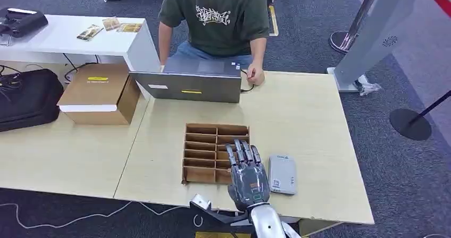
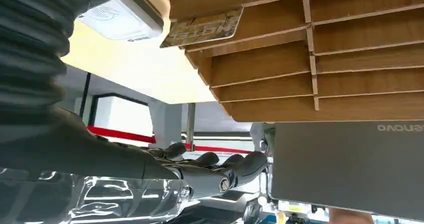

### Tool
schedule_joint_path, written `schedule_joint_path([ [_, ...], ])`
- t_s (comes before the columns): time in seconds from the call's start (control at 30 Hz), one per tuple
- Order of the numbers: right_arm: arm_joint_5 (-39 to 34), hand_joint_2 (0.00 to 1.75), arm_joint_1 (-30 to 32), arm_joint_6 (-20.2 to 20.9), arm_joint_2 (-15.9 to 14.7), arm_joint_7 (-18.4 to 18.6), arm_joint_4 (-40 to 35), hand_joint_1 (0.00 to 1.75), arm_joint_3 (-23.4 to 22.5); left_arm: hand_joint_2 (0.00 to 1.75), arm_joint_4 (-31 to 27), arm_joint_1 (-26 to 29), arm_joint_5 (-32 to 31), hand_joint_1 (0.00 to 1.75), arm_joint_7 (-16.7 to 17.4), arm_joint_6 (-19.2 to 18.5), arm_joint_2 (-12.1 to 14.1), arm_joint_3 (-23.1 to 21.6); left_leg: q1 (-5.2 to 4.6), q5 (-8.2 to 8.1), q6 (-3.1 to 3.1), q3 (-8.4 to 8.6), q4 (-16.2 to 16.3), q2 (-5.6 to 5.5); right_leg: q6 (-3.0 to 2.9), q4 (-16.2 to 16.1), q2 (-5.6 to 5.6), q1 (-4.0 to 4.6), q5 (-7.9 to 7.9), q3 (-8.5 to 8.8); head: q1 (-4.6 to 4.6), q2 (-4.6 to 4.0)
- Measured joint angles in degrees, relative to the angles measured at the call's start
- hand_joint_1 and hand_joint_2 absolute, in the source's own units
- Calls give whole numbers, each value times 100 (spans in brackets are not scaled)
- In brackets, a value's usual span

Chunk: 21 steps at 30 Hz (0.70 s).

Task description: Pass the card to the sensor for recognition and then transmit it.

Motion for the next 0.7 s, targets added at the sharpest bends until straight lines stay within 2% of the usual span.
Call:
schedule_joint_path([
  [0.1,-2,175,-57,-13,-87,148,52,0,63,0,0,-3,35,0,0,2,4,-2,0,0,0,0,0,0,0,0,0,0,0,0,2,0],
  [0.37,0,175,-211,-107,-221,92,280,0,116,0,0,-7,76,0,9,7,13,-9,0,0,0,0,0,0,0,0,0,0,0,0,0,0],
  [0.7,0,175,-281,-120,-227,11,529,0,111,0,0,-12,70,0,55,18,11,-98,0,0,0,0,0,0,0,0,0,0,0,0,0,0],
])
